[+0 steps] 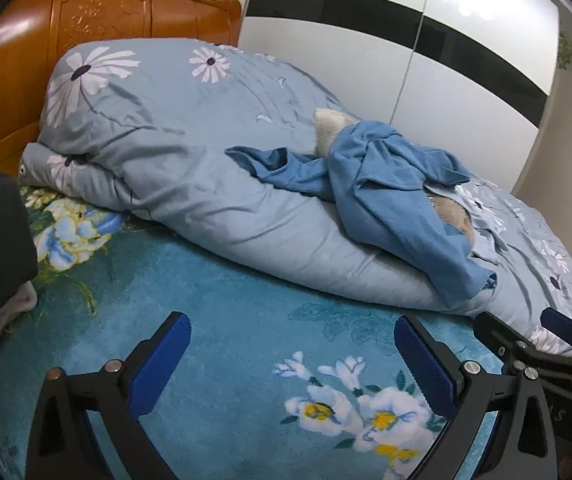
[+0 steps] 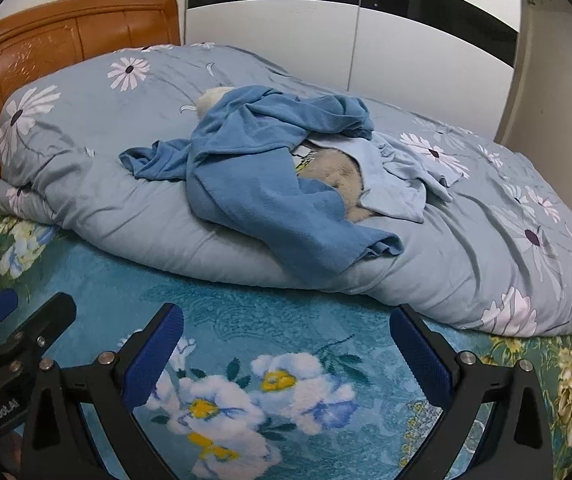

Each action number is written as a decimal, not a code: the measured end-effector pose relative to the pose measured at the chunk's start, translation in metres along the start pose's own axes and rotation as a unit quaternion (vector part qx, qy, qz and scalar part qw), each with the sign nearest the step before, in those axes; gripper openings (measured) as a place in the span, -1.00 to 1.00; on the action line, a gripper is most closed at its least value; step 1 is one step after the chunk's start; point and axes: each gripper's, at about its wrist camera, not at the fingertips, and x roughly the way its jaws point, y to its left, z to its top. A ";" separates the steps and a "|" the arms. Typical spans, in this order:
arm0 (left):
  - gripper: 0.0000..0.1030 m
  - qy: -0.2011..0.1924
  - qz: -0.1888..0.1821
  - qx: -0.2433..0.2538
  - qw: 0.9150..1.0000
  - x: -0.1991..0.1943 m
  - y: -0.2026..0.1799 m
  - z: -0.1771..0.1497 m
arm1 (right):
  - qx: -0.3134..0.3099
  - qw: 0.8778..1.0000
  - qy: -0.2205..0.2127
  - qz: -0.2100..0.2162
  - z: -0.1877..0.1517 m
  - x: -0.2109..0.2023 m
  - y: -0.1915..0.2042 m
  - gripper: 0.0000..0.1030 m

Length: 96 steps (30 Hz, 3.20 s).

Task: Fold clothes
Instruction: 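Approach the light blue sweatpants on the duvet with both tools, then grasp the light blue sweatpants waistband with the right gripper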

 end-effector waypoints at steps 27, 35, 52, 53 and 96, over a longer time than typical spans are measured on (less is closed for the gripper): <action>1.00 0.014 -0.001 -0.006 1.000 0.015 0.007 -0.005 | -0.012 1.000 0.012 -0.006 0.001 0.018 0.009 1.00; 1.00 0.022 0.008 -0.021 1.000 0.020 0.015 -0.005 | -0.013 1.000 0.016 -0.005 0.008 0.025 0.009 1.00; 1.00 0.026 0.014 -0.107 0.994 0.025 0.061 -0.002 | 0.104 0.989 0.076 0.079 0.126 0.131 0.026 0.99; 1.00 0.027 0.014 -0.111 0.993 0.026 0.063 -0.002 | 0.115 0.986 0.082 0.086 0.134 0.140 0.028 0.98; 1.00 0.045 -0.008 -0.046 0.998 -0.124 0.025 -0.029 | 0.280 0.924 0.031 0.258 -0.008 -0.154 -0.194 -0.85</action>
